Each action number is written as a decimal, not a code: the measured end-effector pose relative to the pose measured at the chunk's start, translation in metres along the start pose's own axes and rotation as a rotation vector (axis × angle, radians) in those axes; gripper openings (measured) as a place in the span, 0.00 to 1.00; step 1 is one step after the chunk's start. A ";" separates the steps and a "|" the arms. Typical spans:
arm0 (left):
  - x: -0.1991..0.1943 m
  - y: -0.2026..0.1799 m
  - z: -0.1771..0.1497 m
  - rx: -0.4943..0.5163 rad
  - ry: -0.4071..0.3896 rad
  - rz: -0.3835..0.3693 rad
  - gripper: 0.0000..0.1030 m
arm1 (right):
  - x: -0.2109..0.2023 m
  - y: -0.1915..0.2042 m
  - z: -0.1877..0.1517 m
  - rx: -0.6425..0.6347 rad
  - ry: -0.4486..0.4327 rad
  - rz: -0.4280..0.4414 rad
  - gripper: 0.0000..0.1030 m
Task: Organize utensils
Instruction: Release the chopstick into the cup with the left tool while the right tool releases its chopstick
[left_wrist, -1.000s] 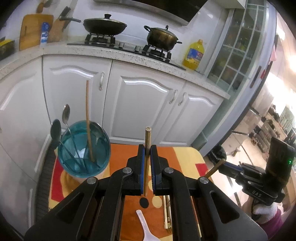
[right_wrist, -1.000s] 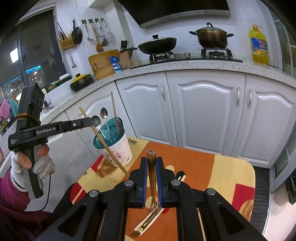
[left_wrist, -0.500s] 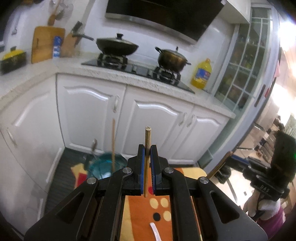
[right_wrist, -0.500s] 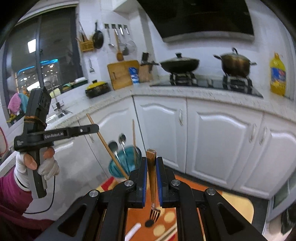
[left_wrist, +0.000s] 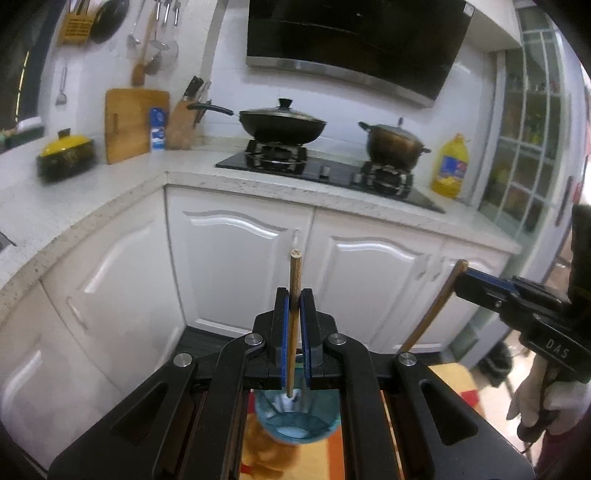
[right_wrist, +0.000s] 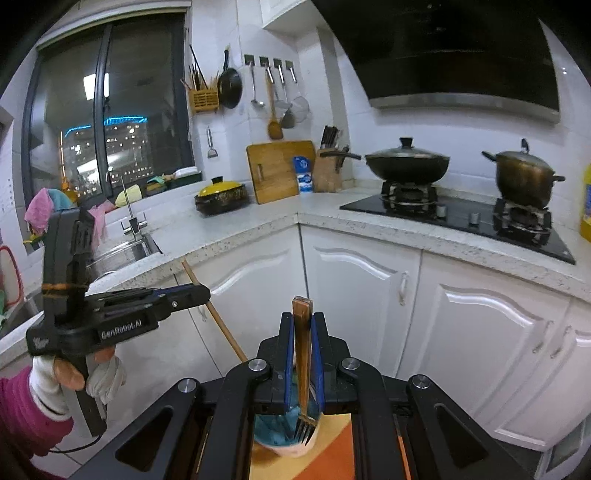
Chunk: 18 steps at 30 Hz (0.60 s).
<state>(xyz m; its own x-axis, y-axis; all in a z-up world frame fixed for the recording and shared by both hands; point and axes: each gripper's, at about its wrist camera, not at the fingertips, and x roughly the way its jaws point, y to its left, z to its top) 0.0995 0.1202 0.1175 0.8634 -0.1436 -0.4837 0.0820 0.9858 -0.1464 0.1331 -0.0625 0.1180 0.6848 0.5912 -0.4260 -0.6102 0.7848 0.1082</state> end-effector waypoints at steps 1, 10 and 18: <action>0.007 0.002 -0.003 -0.003 0.013 0.003 0.04 | 0.011 0.001 -0.002 -0.001 0.009 -0.002 0.08; 0.057 0.017 -0.038 -0.026 0.125 0.035 0.04 | 0.075 -0.009 -0.046 0.048 0.138 0.015 0.08; 0.081 0.014 -0.054 -0.034 0.179 0.030 0.04 | 0.109 -0.026 -0.072 0.107 0.238 0.037 0.08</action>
<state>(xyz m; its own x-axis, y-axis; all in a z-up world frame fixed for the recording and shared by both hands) 0.1444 0.1180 0.0297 0.7627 -0.1301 -0.6336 0.0382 0.9869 -0.1567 0.1950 -0.0313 0.0043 0.5422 0.5694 -0.6179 -0.5785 0.7863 0.2170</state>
